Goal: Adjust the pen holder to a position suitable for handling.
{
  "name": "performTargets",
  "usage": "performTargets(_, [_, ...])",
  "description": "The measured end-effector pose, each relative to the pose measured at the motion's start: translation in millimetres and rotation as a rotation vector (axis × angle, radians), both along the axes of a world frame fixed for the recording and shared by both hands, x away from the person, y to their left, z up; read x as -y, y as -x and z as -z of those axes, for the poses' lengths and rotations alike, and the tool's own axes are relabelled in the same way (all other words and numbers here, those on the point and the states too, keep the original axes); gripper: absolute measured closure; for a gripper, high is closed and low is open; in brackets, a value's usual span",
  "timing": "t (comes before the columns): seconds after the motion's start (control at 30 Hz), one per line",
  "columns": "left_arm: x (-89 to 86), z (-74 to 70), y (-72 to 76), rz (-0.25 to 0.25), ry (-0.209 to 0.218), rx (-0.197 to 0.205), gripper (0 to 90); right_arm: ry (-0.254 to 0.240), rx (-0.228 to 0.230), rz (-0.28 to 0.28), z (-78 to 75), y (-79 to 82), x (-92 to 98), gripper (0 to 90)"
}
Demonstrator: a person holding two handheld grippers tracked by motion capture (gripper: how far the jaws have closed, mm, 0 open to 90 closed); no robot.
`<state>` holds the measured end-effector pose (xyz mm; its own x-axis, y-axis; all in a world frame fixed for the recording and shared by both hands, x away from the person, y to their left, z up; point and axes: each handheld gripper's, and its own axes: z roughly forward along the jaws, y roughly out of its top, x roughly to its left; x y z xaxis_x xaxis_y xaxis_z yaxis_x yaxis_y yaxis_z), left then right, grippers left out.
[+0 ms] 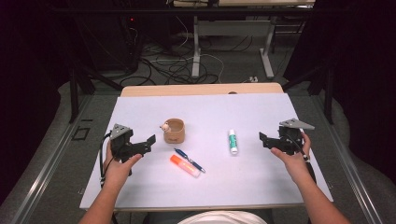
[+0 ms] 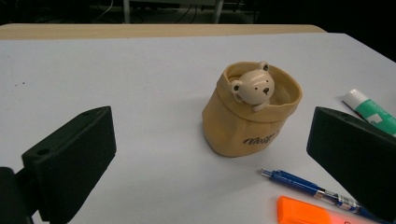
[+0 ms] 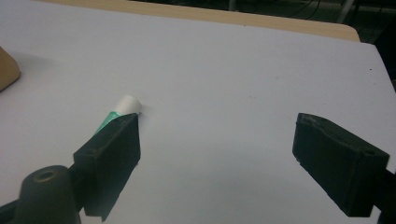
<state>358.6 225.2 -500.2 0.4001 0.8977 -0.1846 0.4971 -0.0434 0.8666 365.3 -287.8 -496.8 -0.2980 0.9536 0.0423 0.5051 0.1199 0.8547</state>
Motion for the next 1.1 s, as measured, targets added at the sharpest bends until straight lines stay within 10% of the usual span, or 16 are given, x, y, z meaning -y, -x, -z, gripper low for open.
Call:
performTargets(0.67, [8.5,2.1,1.9,0.024,0.000,-0.017,3.3,-0.077,-0.091,-0.047,6.0,-2.7,-22.0,12.5])
performTargets(1.1, [11.1,3.6,1.7,0.016,0.001,-0.017,3.3,-0.026,-0.134,-0.238,-2.4,-0.1,-59.7,26.6])
